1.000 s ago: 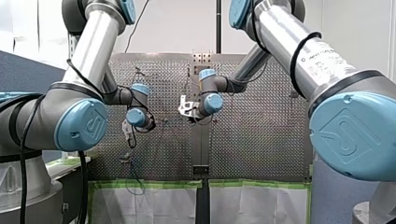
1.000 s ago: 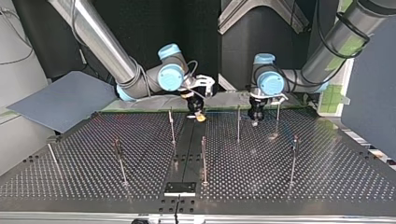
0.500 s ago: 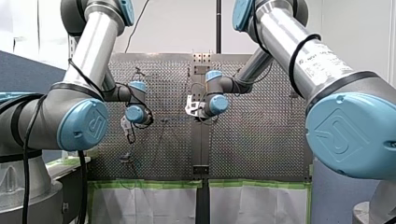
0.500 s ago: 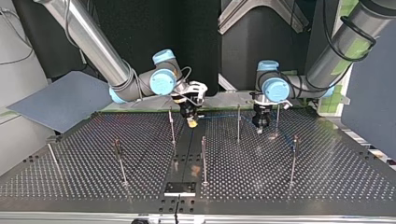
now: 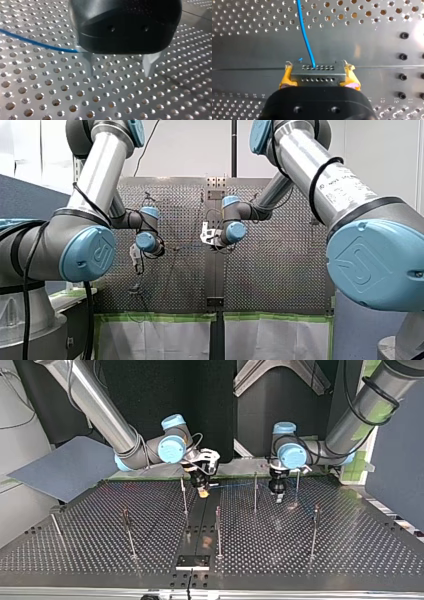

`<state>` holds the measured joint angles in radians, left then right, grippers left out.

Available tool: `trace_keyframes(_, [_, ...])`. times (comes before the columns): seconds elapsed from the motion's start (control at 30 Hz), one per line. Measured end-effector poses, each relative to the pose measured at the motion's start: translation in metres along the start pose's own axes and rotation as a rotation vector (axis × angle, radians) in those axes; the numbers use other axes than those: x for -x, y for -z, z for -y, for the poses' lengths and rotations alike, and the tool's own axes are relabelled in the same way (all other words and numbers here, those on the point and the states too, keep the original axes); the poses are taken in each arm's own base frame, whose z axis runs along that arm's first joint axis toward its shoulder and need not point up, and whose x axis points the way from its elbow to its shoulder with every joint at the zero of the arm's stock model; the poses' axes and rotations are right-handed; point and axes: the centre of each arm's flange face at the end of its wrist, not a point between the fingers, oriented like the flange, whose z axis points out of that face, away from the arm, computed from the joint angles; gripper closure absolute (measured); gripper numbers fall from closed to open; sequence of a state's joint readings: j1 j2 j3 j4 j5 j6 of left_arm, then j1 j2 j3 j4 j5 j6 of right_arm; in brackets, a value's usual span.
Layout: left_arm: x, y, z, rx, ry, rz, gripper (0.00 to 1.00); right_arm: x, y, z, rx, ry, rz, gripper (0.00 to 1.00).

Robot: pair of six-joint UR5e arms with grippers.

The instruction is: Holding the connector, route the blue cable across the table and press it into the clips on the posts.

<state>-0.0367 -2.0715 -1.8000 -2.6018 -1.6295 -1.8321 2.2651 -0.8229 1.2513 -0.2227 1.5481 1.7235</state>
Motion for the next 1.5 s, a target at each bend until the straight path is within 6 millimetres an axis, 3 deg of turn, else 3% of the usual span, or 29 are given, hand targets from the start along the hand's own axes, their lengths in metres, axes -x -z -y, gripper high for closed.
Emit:
trace_keyframes(0.3, [-0.002,0.020,0.010,0.063,-0.083,-0.068,0.00,0.000,0.000,0.000,0.000,0.003,0.001,1.00])
trace_keyframes(0.87, [0.011,0.089,0.025,0.066,-0.086,-0.118,0.00,0.001,0.000,0.000,-0.008,0.003,0.004,1.00])
trace_keyframes(1.17, [0.030,0.112,0.045,-0.007,-0.070,-0.086,0.00,0.002,0.001,0.005,-0.021,0.004,0.009,1.00])
trace_keyframes(1.5, [0.025,0.131,0.069,-0.079,-0.073,-0.089,0.00,0.001,0.001,0.002,-0.016,-0.001,0.012,1.00])
